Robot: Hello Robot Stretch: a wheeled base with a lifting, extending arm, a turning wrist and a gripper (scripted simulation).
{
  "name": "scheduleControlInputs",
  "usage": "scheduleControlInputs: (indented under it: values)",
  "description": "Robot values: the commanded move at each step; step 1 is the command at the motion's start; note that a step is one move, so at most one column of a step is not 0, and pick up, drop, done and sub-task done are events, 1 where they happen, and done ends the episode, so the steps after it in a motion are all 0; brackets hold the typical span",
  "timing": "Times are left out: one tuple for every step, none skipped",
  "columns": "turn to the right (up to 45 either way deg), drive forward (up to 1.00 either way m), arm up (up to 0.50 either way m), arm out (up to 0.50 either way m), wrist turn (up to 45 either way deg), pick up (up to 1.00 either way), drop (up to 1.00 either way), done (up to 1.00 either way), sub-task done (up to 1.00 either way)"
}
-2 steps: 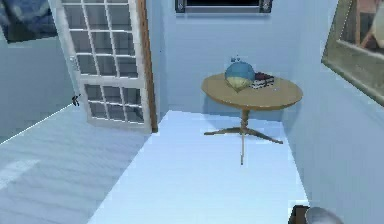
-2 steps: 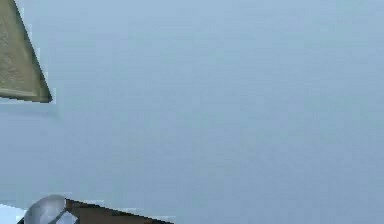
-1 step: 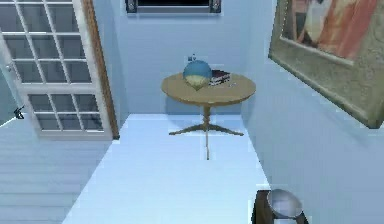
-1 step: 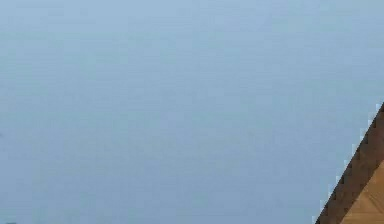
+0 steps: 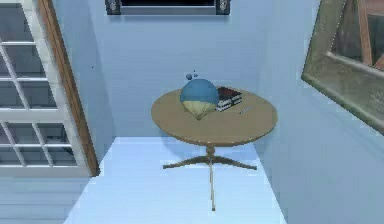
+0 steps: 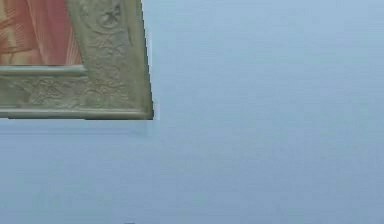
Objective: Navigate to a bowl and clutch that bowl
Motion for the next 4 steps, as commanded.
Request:
scheduleControlInputs:
  values:
    - [-21.0,0.0,0.0,0.0,0.0,0.0,0.0,0.0,0.0]
    - [0.0,0.0,0.5,0.0,0.0,0.0,0.0,0.0,0.0]
    - [0.0,0.0,0.02,0.0,0.0,0.0,0.0,0.0,0.0]
    - [0.0,0.0,0.0,0.16,0.0,0.0,0.0,0.0,0.0]
